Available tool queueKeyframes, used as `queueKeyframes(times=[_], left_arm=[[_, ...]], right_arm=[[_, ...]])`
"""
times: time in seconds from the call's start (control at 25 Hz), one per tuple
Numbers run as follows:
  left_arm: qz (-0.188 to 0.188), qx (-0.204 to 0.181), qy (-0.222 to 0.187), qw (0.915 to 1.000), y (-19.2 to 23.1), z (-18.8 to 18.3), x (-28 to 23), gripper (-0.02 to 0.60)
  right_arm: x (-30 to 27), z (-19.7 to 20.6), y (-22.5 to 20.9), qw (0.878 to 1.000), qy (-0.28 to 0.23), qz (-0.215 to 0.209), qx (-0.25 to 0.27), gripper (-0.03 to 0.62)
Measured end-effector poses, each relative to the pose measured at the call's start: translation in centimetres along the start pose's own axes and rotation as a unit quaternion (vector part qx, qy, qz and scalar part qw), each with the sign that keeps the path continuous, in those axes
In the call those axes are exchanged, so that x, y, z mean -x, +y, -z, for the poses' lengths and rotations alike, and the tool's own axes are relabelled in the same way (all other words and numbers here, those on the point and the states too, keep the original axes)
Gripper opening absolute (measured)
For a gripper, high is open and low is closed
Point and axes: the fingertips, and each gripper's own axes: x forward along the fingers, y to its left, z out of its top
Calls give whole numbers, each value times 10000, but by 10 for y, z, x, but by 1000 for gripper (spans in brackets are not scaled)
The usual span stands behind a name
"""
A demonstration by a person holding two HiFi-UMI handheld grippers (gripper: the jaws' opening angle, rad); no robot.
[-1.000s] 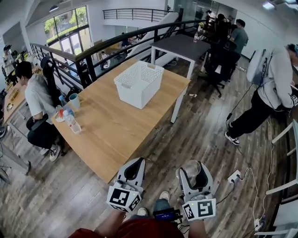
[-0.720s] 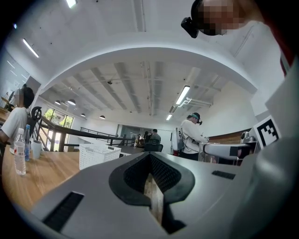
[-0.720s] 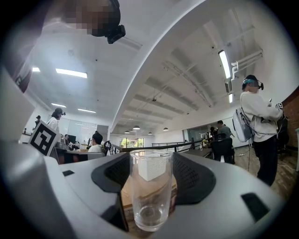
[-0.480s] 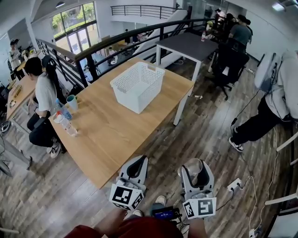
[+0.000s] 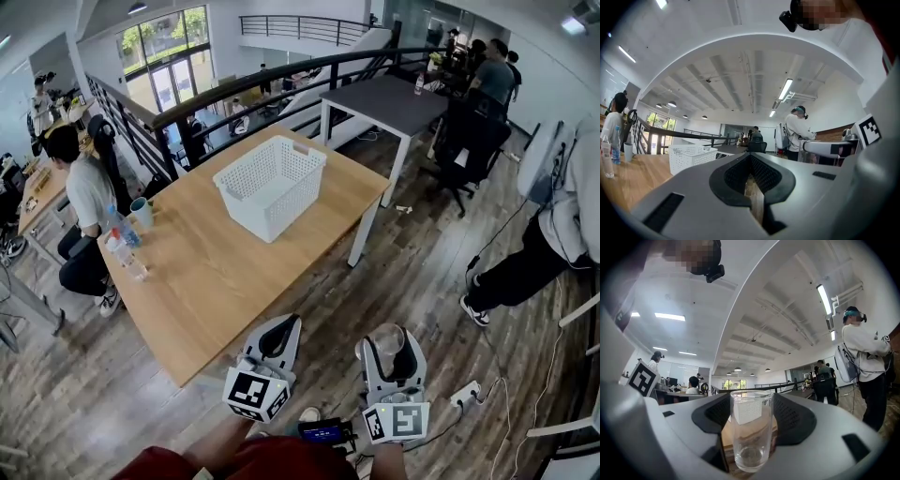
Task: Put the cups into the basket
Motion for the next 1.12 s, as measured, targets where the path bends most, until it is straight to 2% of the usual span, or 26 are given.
queueKeyframes(times=[0.28, 0.6, 0.88, 1.12], left_arm=[[-94, -20, -86, 9999, -18, -1, -36, 6], [-233, 33, -101, 9997, -16, 0, -60, 6], [-269, 130, -200, 9994, 5, 2, -82, 6], [-365, 188, -174, 9990, 41, 4, -104, 6]], right_arm=[[-10, -3, -39, 10000, -43, -54, -7, 281], [-31, -2, -53, 9997, -43, -230, -32, 281], [-57, 2, -59, 9997, -47, -256, 38, 281], [-98, 11, -48, 9992, 60, -403, 1, 281]])
